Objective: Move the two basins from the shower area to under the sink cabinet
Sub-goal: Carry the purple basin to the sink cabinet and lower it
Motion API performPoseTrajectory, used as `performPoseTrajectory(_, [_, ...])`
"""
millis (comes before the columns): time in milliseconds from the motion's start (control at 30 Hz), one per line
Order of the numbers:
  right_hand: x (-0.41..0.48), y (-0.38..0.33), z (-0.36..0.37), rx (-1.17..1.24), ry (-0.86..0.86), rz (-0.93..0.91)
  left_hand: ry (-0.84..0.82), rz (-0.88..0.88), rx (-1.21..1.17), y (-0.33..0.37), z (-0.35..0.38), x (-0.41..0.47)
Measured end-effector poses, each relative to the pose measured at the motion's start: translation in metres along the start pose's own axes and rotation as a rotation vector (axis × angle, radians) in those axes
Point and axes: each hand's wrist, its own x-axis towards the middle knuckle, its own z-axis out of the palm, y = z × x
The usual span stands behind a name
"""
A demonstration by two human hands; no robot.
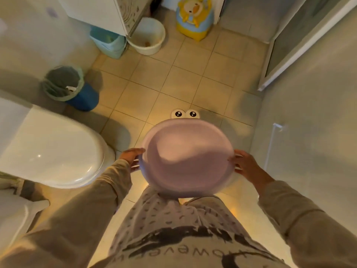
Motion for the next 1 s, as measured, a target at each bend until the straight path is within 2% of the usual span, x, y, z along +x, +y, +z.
performPoseTrajectory(333, [0.086, -0.135, -0.008, 0.098, 0.075, 0.016, -0.014, 0.038, 0.058, 0.185, 0.062, 0.060])
performPoseTrajectory(600, [0.136, -0.231, -0.001, 0.159, 0.056, 0.022, -0.013, 0.086, 0.182, 0.334, 0.094, 0.089])
performPoseTrajectory(833, [0.188, -0.288, -0.017, 0.214, 0.054, 0.027, -0.037, 0.108, 0.214, 0.408, 0.133, 0.122])
performPoseTrajectory(1000, [0.248, -0.352, -0.053, 0.134, -0.001, 0.012, -0.022, 0.078, 0.169, 0.451, 0.174, 0.147])
